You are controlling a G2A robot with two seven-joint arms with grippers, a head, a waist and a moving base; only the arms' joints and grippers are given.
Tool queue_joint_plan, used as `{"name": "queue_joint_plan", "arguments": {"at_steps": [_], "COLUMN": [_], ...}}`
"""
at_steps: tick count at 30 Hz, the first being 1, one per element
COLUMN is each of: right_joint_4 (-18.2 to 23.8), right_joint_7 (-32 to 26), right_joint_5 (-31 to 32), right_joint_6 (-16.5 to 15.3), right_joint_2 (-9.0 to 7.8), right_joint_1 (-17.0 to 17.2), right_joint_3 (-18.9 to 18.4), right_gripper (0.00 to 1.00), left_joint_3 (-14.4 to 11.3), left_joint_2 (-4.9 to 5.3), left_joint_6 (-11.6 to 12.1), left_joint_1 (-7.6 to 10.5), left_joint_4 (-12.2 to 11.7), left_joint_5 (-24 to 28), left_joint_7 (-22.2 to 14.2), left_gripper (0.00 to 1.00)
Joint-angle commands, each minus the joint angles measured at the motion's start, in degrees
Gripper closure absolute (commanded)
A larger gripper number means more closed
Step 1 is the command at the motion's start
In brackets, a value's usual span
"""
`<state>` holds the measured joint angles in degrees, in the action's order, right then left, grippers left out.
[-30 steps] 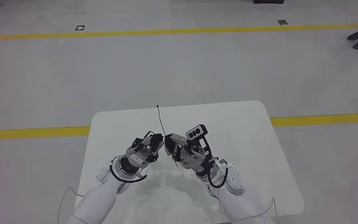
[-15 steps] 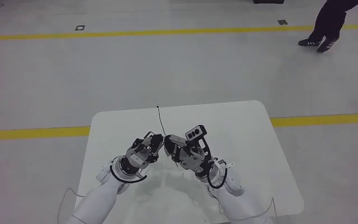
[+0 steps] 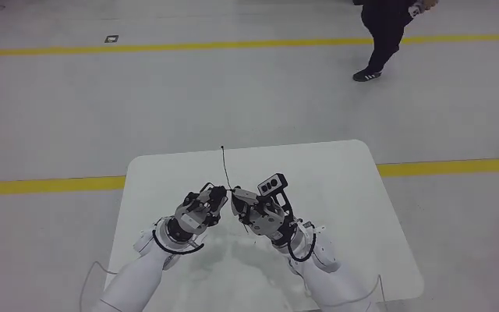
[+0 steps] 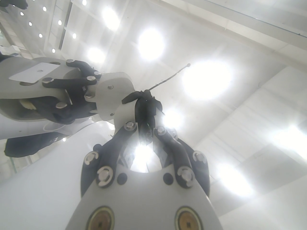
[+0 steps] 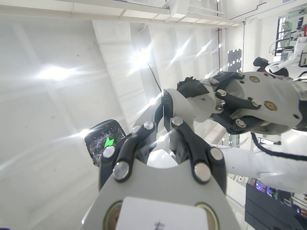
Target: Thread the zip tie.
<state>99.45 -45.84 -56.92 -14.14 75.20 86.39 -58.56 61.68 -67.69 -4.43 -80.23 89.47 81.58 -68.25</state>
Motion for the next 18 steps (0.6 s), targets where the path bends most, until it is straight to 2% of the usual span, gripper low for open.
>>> {"name": "queue_joint_plan", "arguments": {"at_steps": [1, 18], "right_joint_4": [-0.1, -0.5], "right_joint_7": [-0.1, -1.2], "right_joint_5": [0.1, 0.4], "right_joint_6": [0.0, -0.1], "right_joint_2": [0.02, 0.14], "right_joint_1": [0.0, 0.2], "right_joint_3": [0.0, -0.5], "right_gripper": [1.00, 1.00], "left_joint_3": [0.1, 0.4], "left_joint_2": [-0.04, -0.39], "left_joint_6": [0.0, 0.1], "left_joint_1": [0.01, 0.10], "left_joint_4": [-0.1, -0.3], "left_joint_5": [0.0, -0.2], "left_joint_7": [0.0, -0.3], "left_gripper": [1.00, 1.00]}}
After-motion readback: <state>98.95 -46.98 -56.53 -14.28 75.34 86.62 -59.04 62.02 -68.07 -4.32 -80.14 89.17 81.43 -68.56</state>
